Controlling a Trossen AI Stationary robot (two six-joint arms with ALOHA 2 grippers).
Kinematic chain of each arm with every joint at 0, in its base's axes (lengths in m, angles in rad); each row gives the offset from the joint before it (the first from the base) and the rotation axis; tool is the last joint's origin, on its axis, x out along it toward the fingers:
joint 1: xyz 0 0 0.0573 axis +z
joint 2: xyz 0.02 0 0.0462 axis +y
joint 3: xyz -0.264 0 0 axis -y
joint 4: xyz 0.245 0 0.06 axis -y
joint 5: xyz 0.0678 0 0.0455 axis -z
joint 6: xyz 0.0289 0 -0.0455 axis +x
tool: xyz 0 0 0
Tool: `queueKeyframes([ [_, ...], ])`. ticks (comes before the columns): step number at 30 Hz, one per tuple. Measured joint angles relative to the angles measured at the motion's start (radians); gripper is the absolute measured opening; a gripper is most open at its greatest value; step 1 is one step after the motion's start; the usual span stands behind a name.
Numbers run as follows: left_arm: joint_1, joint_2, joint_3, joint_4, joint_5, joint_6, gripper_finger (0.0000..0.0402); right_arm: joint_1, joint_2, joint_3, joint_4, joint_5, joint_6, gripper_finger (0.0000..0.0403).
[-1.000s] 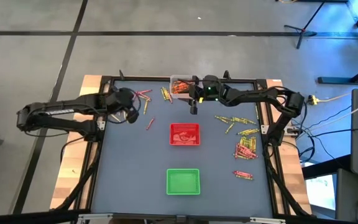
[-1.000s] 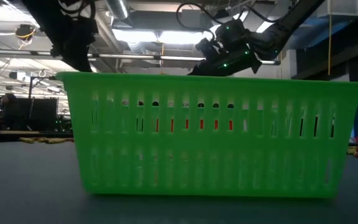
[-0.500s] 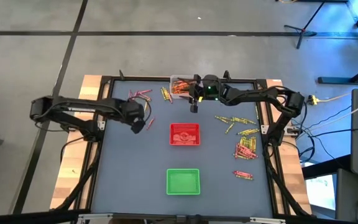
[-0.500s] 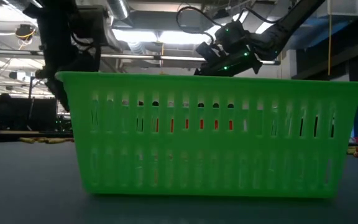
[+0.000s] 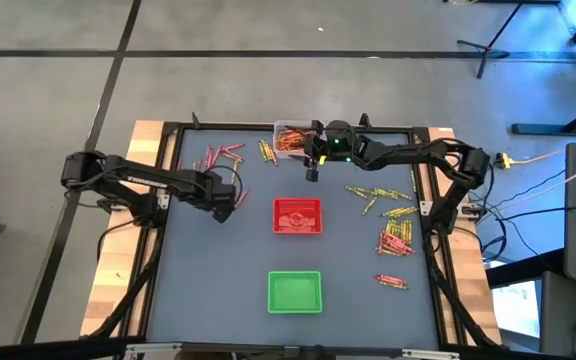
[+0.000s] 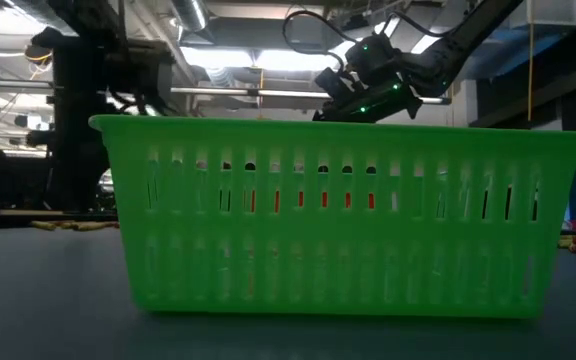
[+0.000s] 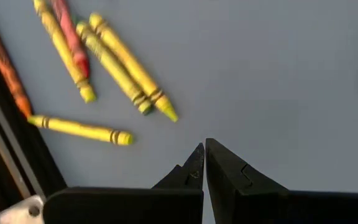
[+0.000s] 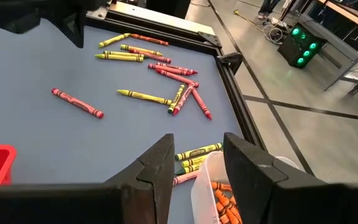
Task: Sort crayons
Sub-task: Adjust the yellow crayon
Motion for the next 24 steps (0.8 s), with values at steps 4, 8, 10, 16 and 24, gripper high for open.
queueKeyframes([
  [4,-0.002,0.017,-0.038,0.053,0.012,-0.016,0.0002,0.0,0.0,0.0,0.001,0.0,0.0,0.0137],
  [8,0.009,0.023,-0.081,0.123,0.011,0.005,0.0002,0.0,0.0,0.0,0.002,0.0,0.0,0.0137],
  [10,0.017,0.021,-0.097,0.116,0.009,0.005,0.0002,0.0,0.0,0.0,0.002,0.0,0.001,0.0137],
  [16,0.023,0.022,-0.104,0.079,-0.036,0.011,0.0002,0.0,0.0,0.0,0.005,0.0,0.003,0.0137],
  [24,0.034,0.022,-0.106,0.011,-0.058,0.014,0.0002,0.0,-0.001,0.0,0.005,-0.003,0.004,0.0137],
])
